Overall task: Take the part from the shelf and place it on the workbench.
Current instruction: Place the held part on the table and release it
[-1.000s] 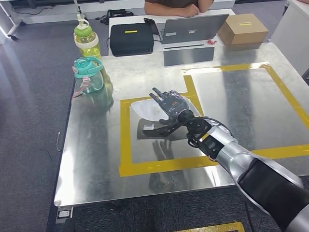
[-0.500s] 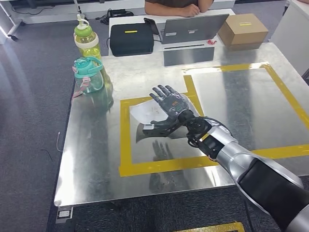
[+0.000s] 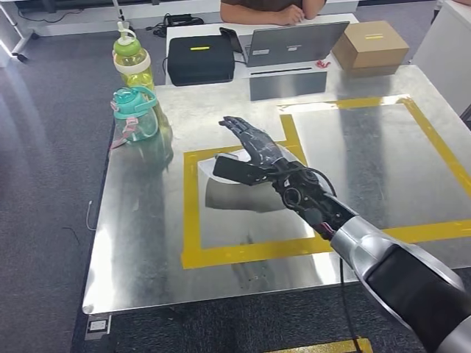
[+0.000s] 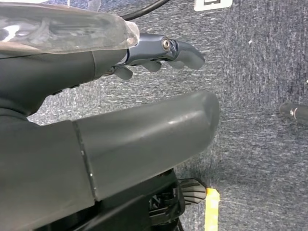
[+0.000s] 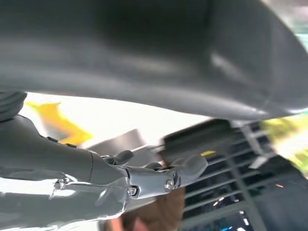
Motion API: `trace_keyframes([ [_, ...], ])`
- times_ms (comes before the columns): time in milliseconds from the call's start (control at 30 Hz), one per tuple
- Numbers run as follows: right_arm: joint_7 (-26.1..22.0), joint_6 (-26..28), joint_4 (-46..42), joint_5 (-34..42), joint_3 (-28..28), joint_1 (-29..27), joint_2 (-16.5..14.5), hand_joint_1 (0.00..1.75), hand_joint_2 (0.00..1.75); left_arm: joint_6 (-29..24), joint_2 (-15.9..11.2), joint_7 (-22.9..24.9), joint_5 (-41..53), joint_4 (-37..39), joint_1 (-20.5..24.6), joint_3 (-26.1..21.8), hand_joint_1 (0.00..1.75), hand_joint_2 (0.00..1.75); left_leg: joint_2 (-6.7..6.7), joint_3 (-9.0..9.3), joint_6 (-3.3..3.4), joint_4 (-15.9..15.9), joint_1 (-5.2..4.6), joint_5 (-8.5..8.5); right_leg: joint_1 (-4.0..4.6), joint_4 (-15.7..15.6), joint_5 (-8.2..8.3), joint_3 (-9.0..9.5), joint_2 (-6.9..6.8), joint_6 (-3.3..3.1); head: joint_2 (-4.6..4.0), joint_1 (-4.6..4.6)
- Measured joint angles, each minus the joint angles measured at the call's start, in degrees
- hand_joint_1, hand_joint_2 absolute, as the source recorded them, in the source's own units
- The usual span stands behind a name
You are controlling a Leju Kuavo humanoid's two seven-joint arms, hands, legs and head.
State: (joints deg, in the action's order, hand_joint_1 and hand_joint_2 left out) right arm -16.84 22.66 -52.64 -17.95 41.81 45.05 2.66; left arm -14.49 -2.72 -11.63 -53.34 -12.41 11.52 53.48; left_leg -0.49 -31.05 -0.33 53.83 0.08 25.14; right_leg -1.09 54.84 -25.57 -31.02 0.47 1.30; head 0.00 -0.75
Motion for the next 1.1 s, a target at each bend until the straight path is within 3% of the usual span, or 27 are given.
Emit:
trace_keyframes([
  [133, -5.17, 0.56, -9.91, 12.10, -2.17, -3.15, 0.37, 0.00, 0.00, -0.01, 0.07, -0.01, 0.01, 0.00, -0.23, 0.00, 0.00, 0.00, 0.02, 0.01, 0.00, 0.00, 0.00, 0.00, 0.00, 0.00, 0.00, 0.00, 0.03, 0.00, 0.00, -0.01],
  [300, -8.58, 1.22, -19.41, 17.52, -3.16, -7.01, 0.55, 0.00, 0.00, -0.01, 0.16, -0.09, 0.01, 0.00, -0.41, 0.00, 0.00, 0.00, 0.04, 0.02, 0.00, -0.01, 0.00, 0.00, 0.00, -0.01, 0.00, 0.01, 0.04, 0.00, 0.00, -0.02],
  [700, -14.25, 2.57, -34.55, 17.78, -3.52, -14.10, 0.56, 0.00, 0.00, -0.02, 0.17, -0.22, -0.20, 0.00, -0.89, -0.04, 0.00, 0.00, 0.04, 0.02, 0.01, -0.01, 0.00, 0.01, 0.00, -0.01, 0.00, 0.04, 0.03, 0.00, 0.00, -0.04],
  [1100, -19.21, 4.41, -44.41, 19.75, -2.60, -20.98, 0.55, 0.00, 0.00, 0.24, 0.16, 1.34, -1.12, 0.00, -1.40, -0.10, 0.00, 0.00, 0.04, 0.02, 0.02, -0.02, 0.00, 0.02, 0.00, -0.02, 0.00, 0.06, 0.02, 0.00, 0.00, -0.05],
])
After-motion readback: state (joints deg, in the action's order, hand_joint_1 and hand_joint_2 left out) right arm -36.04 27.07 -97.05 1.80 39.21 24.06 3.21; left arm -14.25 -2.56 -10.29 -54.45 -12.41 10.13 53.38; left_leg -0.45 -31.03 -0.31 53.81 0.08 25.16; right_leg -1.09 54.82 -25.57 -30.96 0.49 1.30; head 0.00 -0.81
